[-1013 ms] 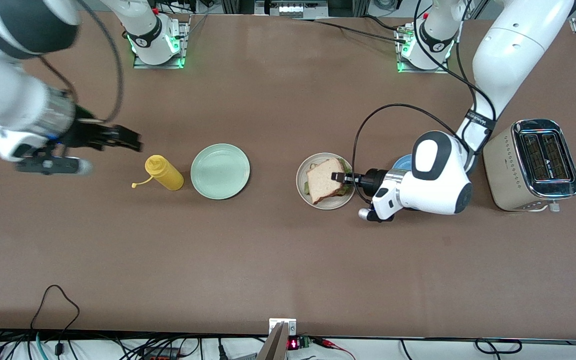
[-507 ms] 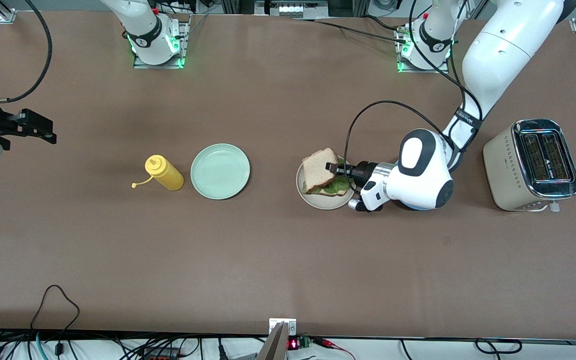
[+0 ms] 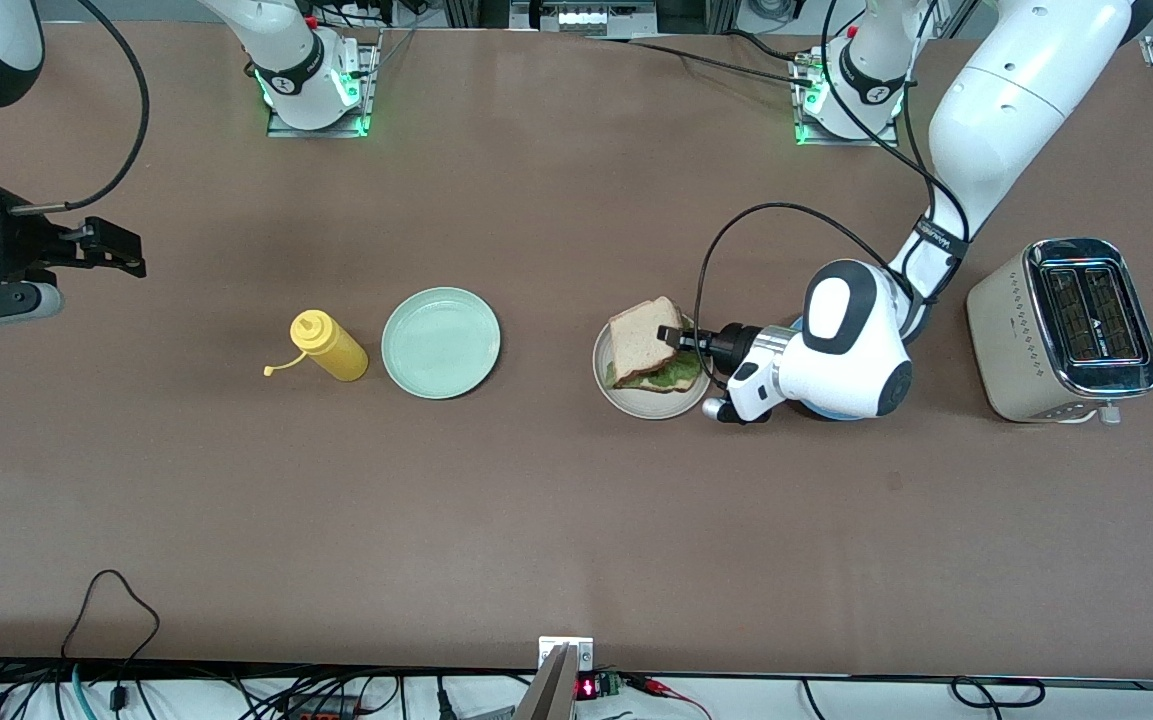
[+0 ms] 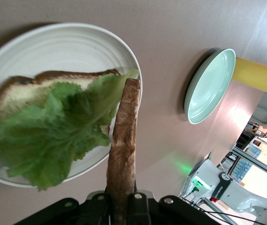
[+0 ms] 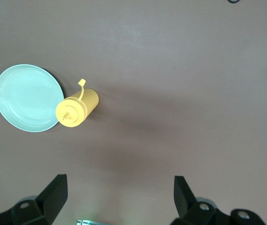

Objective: Make sandwich in beige plate with both arms

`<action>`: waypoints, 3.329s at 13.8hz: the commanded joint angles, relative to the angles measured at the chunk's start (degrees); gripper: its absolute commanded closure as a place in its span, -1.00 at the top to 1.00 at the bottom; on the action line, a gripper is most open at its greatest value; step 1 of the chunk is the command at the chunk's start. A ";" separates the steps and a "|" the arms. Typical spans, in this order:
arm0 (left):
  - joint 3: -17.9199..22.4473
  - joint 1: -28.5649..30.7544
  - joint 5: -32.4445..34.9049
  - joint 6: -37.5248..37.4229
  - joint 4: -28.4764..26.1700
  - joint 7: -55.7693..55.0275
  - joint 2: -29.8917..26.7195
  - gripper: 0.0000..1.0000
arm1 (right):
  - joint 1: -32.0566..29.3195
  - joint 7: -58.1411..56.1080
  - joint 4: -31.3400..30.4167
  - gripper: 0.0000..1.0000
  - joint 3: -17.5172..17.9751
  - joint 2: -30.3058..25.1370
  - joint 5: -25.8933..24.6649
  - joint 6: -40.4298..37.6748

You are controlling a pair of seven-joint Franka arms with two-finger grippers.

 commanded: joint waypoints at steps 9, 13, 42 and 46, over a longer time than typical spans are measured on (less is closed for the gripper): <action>0.33 -1.22 1.51 7.29 0.27 6.79 2.84 1.00 | 4.63 -0.45 -1.66 1.00 -4.24 -0.90 1.16 0.39; 0.33 -1.06 5.02 11.18 0.27 7.51 3.45 1.00 | 4.98 -0.45 -1.66 1.00 -4.15 -0.90 1.96 0.83; 24.03 0.02 33.07 -14.92 14.16 -0.75 -24.65 1.00 | 5.95 -0.45 -1.40 1.00 -4.15 -0.73 2.74 1.36; 30.39 -2.64 33.07 -17.29 11.36 -1.45 -32.64 1.00 | 2.09 -0.54 -1.49 1.00 -4.41 -0.29 5.46 1.18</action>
